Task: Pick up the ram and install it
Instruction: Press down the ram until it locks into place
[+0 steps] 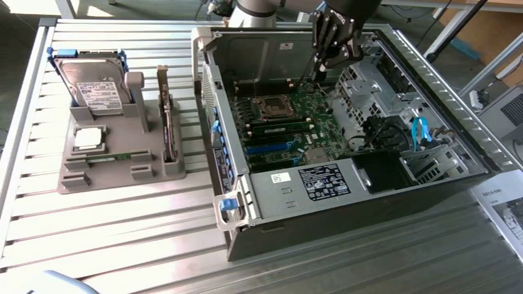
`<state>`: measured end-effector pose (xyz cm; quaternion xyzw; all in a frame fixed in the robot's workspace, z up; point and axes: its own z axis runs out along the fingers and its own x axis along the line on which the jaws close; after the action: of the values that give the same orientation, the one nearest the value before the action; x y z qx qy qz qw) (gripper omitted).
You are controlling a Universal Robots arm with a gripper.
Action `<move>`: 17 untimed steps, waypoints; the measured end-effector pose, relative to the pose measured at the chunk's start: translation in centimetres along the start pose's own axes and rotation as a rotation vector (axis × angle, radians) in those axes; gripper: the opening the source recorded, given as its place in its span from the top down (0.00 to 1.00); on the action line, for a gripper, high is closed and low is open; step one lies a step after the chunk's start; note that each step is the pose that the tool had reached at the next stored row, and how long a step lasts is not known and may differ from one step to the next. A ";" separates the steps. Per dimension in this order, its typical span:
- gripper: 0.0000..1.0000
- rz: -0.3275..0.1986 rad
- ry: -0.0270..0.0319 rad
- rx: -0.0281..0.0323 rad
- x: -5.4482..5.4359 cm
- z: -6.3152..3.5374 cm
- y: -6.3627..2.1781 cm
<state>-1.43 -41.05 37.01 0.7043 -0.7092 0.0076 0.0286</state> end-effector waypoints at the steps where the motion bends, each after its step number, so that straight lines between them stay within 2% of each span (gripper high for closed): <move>1: 0.90 0.000 0.0000 0.0000 0.0 0.00 0.00; 9: 0.90 0.000 0.0000 0.0000 0.0 0.00 -0.06; 17: 0.90 0.000 0.0000 0.0000 0.0 -0.04 -1.46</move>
<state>0.02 -41.05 37.01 0.7044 -0.7092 0.0077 0.0286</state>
